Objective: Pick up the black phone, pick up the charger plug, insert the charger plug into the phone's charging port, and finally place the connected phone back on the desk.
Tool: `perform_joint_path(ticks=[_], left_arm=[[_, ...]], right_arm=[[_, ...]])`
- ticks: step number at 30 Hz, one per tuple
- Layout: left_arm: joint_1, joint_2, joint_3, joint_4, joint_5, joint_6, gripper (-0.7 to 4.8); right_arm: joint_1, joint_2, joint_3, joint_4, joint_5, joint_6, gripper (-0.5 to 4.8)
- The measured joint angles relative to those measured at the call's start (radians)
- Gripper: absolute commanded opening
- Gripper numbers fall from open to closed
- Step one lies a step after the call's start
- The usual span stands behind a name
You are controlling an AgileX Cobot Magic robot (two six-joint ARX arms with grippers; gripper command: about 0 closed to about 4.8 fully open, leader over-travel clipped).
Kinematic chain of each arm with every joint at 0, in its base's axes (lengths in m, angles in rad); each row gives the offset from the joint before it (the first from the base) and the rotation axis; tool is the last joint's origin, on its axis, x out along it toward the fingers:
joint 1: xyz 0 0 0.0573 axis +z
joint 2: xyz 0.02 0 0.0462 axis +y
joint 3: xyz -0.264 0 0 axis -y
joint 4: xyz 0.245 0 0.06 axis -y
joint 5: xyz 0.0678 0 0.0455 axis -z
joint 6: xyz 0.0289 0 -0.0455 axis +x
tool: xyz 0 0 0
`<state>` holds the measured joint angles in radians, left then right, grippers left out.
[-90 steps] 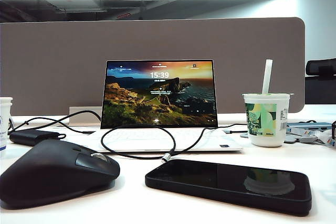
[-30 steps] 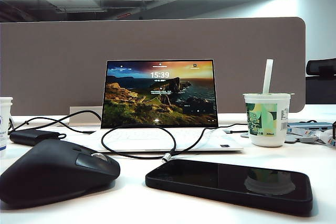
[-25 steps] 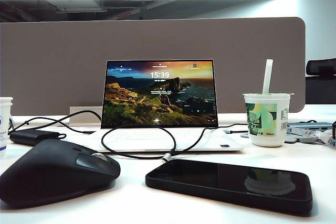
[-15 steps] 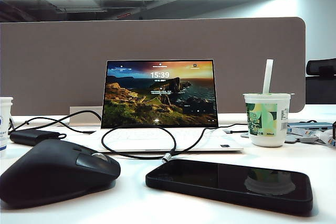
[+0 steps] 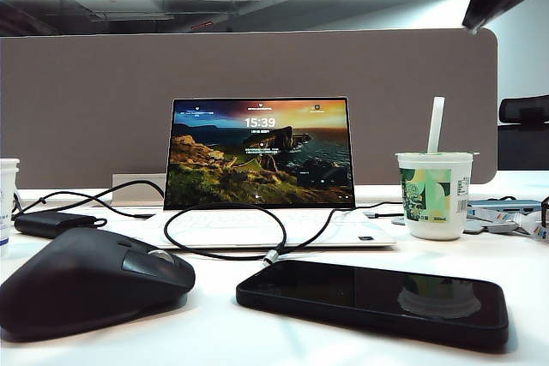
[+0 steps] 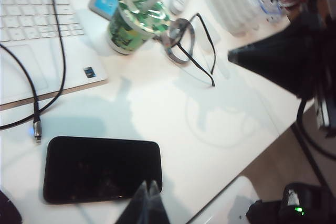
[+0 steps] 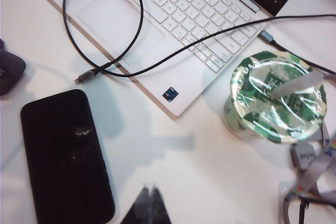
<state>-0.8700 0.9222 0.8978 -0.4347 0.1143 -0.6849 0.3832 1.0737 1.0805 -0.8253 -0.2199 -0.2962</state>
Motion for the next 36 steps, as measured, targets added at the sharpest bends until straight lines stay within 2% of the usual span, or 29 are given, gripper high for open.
perform_joint_path(ticks=[5,10,12,23,33,34,36], left_arm=[[-0.025,0.022,-0.079,0.097,0.016,-0.072,-0.06],[-0.024,0.022,-0.178,0.235,0.066,-0.183,-0.06],[-0.023,0.023,-0.203,0.246,0.068,-0.205,-0.05],[-0.023,0.163,-0.209,0.259,0.201,-0.187,-0.05],[-0.037,0.304,-0.209,0.272,0.270,-0.188,-0.04],[-0.037,0.315,-0.209,0.276,0.272,-0.189,0.11],[-0.037,0.318,-0.209,0.285,0.270,-0.206,1.40]], right_arm=[[0.002,0.005,-0.043,0.054,-0.018,-0.044,-0.01],[0.002,0.010,-0.099,0.107,-0.065,-0.050,-0.01],[0.001,0.010,-0.122,0.141,-0.066,-0.050,-0.01],[0.001,0.107,-0.192,0.216,-0.072,-0.053,-0.01],[0.002,0.204,-0.195,0.246,-0.116,-0.202,-0.01],[0.002,0.204,-0.198,0.265,-0.116,-0.208,-0.01],[0.002,0.204,-0.204,0.298,-0.117,-0.214,-0.01]])
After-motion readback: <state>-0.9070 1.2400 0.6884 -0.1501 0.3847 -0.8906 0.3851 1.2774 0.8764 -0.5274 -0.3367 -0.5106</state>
